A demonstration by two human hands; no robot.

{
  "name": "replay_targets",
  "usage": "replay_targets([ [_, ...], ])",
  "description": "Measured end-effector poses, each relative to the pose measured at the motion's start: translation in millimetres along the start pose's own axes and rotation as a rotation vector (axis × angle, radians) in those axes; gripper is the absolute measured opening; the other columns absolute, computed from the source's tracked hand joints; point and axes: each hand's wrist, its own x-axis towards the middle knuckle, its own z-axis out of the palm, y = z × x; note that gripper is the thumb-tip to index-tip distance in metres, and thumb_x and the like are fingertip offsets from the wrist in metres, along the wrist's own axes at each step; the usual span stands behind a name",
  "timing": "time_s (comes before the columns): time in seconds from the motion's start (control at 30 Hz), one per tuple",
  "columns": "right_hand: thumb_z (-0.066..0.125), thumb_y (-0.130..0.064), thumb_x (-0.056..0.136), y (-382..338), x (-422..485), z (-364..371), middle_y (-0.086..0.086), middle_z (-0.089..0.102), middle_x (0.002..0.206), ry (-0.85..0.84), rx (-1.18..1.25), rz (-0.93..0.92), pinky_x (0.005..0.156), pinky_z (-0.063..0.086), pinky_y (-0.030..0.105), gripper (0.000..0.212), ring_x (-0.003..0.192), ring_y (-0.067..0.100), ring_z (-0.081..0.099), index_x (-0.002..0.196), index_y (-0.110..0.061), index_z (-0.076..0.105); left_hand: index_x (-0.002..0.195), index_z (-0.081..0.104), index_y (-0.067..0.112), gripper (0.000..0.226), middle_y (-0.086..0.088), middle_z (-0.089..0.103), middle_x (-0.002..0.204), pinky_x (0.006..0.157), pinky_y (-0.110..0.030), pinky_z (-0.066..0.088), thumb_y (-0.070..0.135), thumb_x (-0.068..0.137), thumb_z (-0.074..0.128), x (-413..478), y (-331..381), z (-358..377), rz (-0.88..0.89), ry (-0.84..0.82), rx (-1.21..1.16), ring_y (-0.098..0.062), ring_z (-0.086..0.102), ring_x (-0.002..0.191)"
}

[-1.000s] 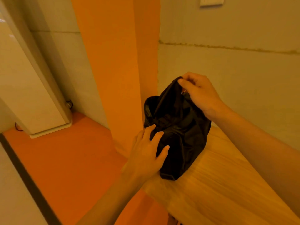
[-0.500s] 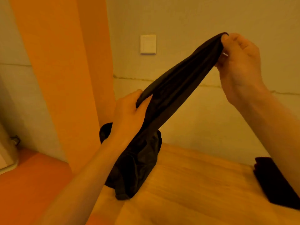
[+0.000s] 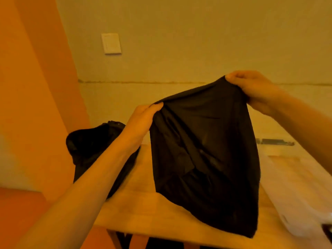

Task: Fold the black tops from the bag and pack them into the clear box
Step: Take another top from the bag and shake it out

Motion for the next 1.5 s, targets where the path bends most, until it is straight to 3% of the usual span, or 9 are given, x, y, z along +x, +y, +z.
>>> replay_targets([
  [0.07, 0.058, -0.029, 0.102, 19, -10, 0, -0.001, 0.072, 0.088, -0.037, 0.054, 0.05, 0.075, 0.056, 0.025, 0.02, 0.09, 0.013, 0.068, 0.088, -0.02, 0.07, 0.117, 0.07, 0.011, 0.026, -0.01, 0.074, 0.113, 0.103, -0.044, 0.052, 0.027, 0.1, 0.057, -6, -6, 4, -0.197, -0.119, -0.303, -0.026, 0.07, 0.108],
  [0.17, 0.059, -0.026, 0.101, 32, -21, 3, -0.002, 0.075, 0.088, -0.124, 0.132, 0.078, 0.069, 0.056, 0.021, 0.019, 0.087, 0.011, 0.071, 0.087, -0.02, 0.071, 0.119, 0.066, 0.009, 0.039, -0.013, 0.072, 0.111, 0.09, -0.037, 0.055, 0.034, 0.09, 0.057, -16, -17, 9, -0.326, -0.333, -0.442, -0.026, 0.07, 0.101],
  [0.37, 0.066, -0.026, 0.097, 21, -28, 14, 0.0, 0.076, 0.092, -0.22, -0.012, 0.017, 0.075, 0.054, 0.025, 0.014, 0.088, 0.011, 0.072, 0.091, -0.018, 0.076, 0.129, 0.063, 0.026, 0.038, 0.009, 0.073, 0.119, 0.091, -0.025, 0.057, 0.025, 0.092, 0.071, -37, -35, 22, -0.434, -0.652, 0.251, -0.009, 0.071, 0.108],
  [0.57, 0.06, -0.033, 0.1, 61, -34, 50, 0.003, 0.068, 0.09, -0.147, -0.166, 0.049, 0.063, 0.049, 0.026, 0.015, 0.077, 0.016, 0.063, 0.1, -0.019, 0.065, 0.127, 0.066, 0.006, 0.042, -0.017, 0.071, 0.124, 0.093, -0.042, 0.056, 0.029, 0.093, 0.061, -44, -46, 25, -0.412, -0.276, -0.546, -0.03, 0.07, 0.111],
  [0.77, 0.057, -0.05, 0.097, 127, -117, 98, -0.014, 0.066, 0.107, -0.086, -0.101, -0.002, 0.079, 0.048, 0.015, 0.03, 0.098, -0.003, 0.061, 0.119, -0.03, 0.061, 0.122, 0.069, 0.005, 0.042, -0.017, 0.072, 0.121, 0.097, -0.043, 0.052, 0.038, 0.101, 0.056, -44, -56, 25, -0.388, -0.078, -0.673, -0.031, 0.071, 0.109],
  [0.9, 0.065, -0.036, 0.096, 175, -161, 132, -0.006, 0.068, 0.085, -0.13, -0.134, -0.026, 0.079, 0.05, 0.024, 0.018, 0.087, 0.002, 0.063, 0.087, -0.021, 0.068, 0.118, 0.072, 0.007, 0.033, -0.013, 0.075, 0.114, 0.09, -0.041, 0.054, 0.029, 0.096, 0.061, -45, -65, 17, -0.352, -0.077, -0.646, -0.027, 0.075, 0.097],
  [1.23, 0.054, -0.018, 0.102, 151, -94, 69, -0.003, 0.057, 0.067, 0.117, -0.09, -0.055, 0.058, 0.037, 0.028, 0.023, 0.06, 0.01, 0.051, 0.081, -0.018, 0.063, 0.108, 0.073, 0.019, 0.022, 0.0, 0.075, 0.103, 0.086, -0.039, 0.06, 0.028, 0.089, 0.077, -30, -123, -41, -0.111, 0.087, 0.326, -0.02, 0.072, 0.097],
  [1.4, 0.063, -0.03, 0.098, 113, -80, 61, 0.0, 0.067, 0.071, -0.15, -0.015, 0.046, 0.068, 0.045, 0.031, 0.024, 0.07, 0.012, 0.062, 0.078, -0.019, 0.068, 0.107, 0.055, 0.024, 0.045, 0.003, 0.058, 0.113, 0.08, -0.048, 0.055, 0.059, 0.084, 0.072, -31, -124, -26, 0.107, 0.313, 1.045, -0.019, 0.061, 0.1],
  [1.5, 0.064, -0.036, 0.097, 104, -75, 71, 0.003, 0.056, 0.072, -0.296, -0.045, 0.158, 0.067, 0.041, 0.031, 0.03, 0.07, 0.015, 0.054, 0.076, -0.016, 0.059, 0.097, 0.053, 0.024, 0.049, 0.006, 0.056, 0.101, 0.074, -0.034, 0.051, 0.068, 0.081, 0.065, -58, -112, 26, 0.237, 0.073, 0.86, -0.011, 0.058, 0.09],
])
